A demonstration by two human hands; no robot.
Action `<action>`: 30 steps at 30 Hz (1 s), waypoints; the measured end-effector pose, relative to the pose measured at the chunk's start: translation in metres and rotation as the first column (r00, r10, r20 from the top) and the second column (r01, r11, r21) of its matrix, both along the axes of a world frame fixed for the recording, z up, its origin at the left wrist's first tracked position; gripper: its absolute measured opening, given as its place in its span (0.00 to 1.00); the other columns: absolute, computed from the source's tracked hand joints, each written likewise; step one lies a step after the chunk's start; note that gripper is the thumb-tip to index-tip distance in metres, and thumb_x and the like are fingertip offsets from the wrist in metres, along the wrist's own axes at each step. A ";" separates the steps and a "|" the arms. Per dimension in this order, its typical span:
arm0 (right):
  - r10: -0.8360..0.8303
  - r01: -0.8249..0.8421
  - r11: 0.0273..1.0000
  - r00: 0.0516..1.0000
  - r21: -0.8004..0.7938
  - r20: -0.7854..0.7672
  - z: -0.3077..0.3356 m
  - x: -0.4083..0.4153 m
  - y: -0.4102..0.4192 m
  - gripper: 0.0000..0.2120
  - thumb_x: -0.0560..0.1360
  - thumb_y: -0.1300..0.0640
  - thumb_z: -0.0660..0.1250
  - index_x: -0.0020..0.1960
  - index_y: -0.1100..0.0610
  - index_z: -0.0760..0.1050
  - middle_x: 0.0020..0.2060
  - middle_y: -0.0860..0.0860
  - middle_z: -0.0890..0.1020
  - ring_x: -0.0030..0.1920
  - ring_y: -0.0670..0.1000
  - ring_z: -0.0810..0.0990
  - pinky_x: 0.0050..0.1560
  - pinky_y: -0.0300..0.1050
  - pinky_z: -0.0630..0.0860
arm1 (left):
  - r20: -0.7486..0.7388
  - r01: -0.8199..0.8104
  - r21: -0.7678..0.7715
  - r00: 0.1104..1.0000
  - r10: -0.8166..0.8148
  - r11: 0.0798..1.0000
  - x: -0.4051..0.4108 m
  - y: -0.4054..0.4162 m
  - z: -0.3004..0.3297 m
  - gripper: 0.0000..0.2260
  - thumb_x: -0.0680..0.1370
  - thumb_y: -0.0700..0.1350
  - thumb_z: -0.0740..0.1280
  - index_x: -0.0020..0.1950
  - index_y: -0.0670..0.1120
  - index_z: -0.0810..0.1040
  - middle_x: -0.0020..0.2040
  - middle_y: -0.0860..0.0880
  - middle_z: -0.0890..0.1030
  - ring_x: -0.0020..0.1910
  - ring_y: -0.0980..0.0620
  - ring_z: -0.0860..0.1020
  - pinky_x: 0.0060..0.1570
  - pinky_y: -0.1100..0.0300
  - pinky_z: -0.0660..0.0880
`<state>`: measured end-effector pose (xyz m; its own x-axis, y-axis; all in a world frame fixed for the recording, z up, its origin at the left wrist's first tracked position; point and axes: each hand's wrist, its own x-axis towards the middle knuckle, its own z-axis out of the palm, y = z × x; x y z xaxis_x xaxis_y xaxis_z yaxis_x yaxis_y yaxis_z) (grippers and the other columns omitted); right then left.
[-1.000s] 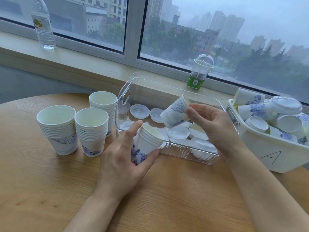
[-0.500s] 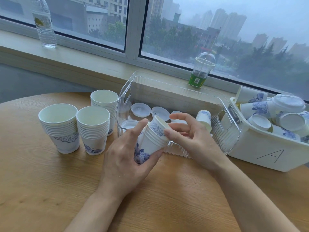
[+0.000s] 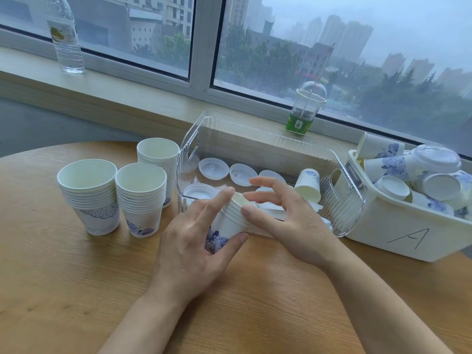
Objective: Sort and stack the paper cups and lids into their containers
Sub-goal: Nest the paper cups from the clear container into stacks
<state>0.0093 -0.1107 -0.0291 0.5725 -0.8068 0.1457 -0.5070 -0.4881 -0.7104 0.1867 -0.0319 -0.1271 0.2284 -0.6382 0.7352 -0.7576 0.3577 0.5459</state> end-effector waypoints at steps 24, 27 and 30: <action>-0.401 0.277 0.914 0.736 -0.298 -0.545 -0.024 -0.043 -0.091 0.26 0.84 0.57 0.58 0.80 0.62 0.64 0.84 0.55 0.56 0.83 0.55 0.52 0.81 0.46 0.48 | -0.105 -0.049 0.100 0.993 0.059 0.994 0.000 0.000 -0.001 0.35 0.73 0.62 0.74 0.78 0.55 0.69 0.57 0.55 0.81 0.49 0.50 0.81 0.47 0.46 0.81; -0.411 0.300 0.909 0.748 -0.288 -0.521 -0.024 -0.044 -0.091 0.30 0.84 0.55 0.59 0.82 0.64 0.58 0.84 0.55 0.55 0.84 0.55 0.51 0.82 0.47 0.48 | -0.112 -0.045 0.107 0.992 0.057 0.993 0.000 0.001 -0.001 0.35 0.73 0.63 0.75 0.78 0.55 0.69 0.57 0.56 0.81 0.49 0.50 0.81 0.47 0.46 0.81; -0.420 0.299 0.904 0.763 -0.307 -0.492 -0.023 -0.045 -0.091 0.33 0.84 0.51 0.62 0.83 0.64 0.56 0.84 0.56 0.55 0.84 0.55 0.52 0.82 0.47 0.49 | -0.112 -0.042 0.107 0.992 0.054 0.993 0.000 0.002 0.000 0.35 0.73 0.62 0.75 0.78 0.56 0.68 0.56 0.56 0.81 0.49 0.51 0.81 0.47 0.46 0.81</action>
<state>-0.0360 -0.2022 -0.0518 0.2788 -0.9566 0.0844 -0.9401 -0.2898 -0.1796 0.1866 -0.0303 -0.1275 0.3394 -0.6963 0.6325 -0.7032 0.2588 0.6622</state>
